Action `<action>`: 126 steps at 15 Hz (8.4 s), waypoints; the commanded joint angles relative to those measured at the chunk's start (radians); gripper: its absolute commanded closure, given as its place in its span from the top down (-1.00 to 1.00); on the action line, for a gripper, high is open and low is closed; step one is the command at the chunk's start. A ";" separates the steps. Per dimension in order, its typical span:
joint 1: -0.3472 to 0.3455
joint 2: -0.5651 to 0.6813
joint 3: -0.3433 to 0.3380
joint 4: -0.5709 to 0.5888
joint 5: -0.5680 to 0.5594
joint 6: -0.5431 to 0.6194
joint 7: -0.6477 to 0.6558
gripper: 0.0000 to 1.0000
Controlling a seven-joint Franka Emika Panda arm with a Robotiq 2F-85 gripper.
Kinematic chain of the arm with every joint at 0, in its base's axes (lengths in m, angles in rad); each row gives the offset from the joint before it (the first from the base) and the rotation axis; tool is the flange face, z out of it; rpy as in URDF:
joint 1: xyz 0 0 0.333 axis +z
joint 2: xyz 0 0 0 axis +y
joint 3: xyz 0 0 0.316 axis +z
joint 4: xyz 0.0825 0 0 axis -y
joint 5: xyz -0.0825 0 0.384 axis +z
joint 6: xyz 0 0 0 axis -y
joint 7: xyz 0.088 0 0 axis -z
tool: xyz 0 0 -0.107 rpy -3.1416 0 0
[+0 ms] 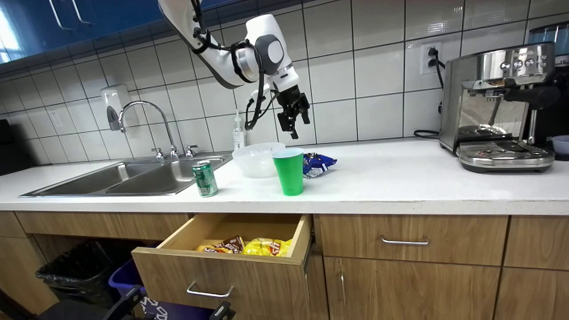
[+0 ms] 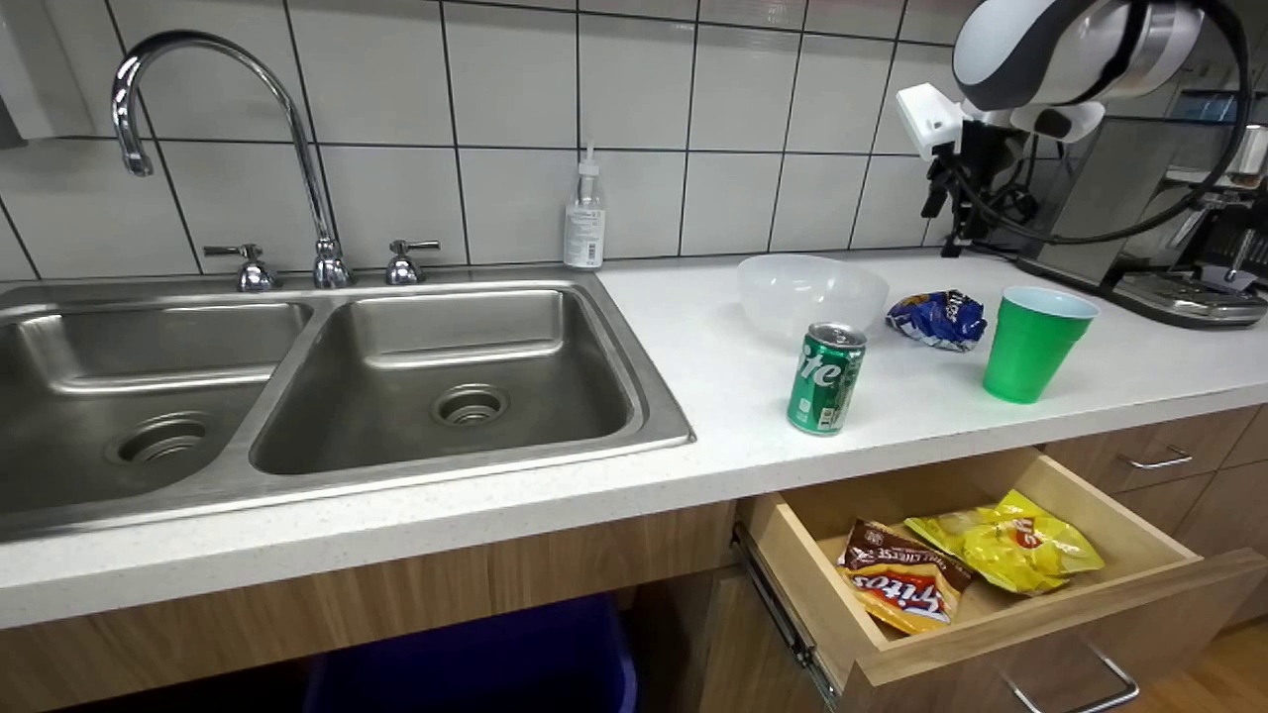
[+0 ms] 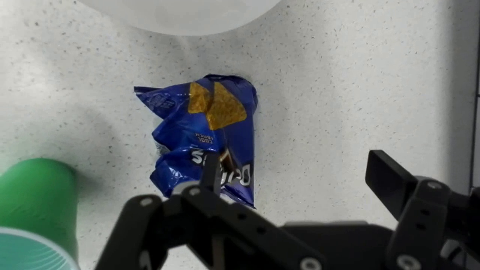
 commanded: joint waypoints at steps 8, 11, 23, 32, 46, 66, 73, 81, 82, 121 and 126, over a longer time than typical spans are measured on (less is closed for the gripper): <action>-0.003 0.059 -0.034 0.070 -0.016 -0.147 0.068 1.00; -0.003 0.072 -0.046 0.073 -0.027 -0.143 0.065 1.00; -0.007 0.111 -0.053 0.075 -0.031 -0.133 0.050 1.00; -0.008 0.129 -0.052 0.092 -0.029 -0.136 0.052 1.00; -0.008 0.187 -0.054 0.173 -0.028 -0.152 0.053 1.00; -0.008 0.185 -0.055 0.168 -0.028 -0.143 0.045 -1.00; -0.012 0.143 -0.051 0.141 -0.021 -0.128 0.029 -1.00; -0.018 0.029 -0.046 0.092 -0.025 -0.098 0.009 -1.00; -0.021 0.010 -0.043 0.082 -0.024 -0.094 0.001 -1.00; -0.034 -0.688 0.131 -0.678 0.090 -0.122 -1.032 -1.00; -0.022 -0.721 0.150 -0.758 0.160 -0.130 -1.176 -1.00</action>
